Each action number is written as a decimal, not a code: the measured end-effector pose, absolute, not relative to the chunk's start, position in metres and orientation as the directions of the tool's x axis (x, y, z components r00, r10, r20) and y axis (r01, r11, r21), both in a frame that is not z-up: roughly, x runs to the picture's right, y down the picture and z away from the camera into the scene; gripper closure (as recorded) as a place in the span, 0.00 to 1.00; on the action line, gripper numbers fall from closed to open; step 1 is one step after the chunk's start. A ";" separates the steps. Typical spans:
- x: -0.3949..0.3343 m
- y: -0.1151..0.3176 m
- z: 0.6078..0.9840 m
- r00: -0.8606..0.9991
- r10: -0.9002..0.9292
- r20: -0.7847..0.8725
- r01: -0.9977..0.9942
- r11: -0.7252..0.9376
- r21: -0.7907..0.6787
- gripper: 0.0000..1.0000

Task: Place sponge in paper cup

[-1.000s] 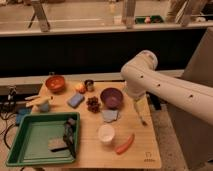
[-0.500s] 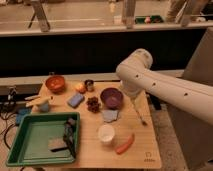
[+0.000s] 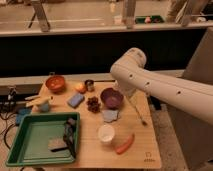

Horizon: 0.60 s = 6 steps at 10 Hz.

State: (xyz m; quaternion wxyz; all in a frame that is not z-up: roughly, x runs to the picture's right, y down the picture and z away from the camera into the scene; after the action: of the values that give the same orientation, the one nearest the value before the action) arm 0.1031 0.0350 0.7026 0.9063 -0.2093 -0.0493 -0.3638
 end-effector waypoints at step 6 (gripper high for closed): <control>0.077 0.025 0.712 0.654 -0.712 0.256 0.754 0.589 -0.291 0.20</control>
State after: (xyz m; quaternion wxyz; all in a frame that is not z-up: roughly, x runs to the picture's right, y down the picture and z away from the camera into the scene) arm 0.0768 0.0248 0.7124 0.8895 -0.1894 -0.0563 -0.4119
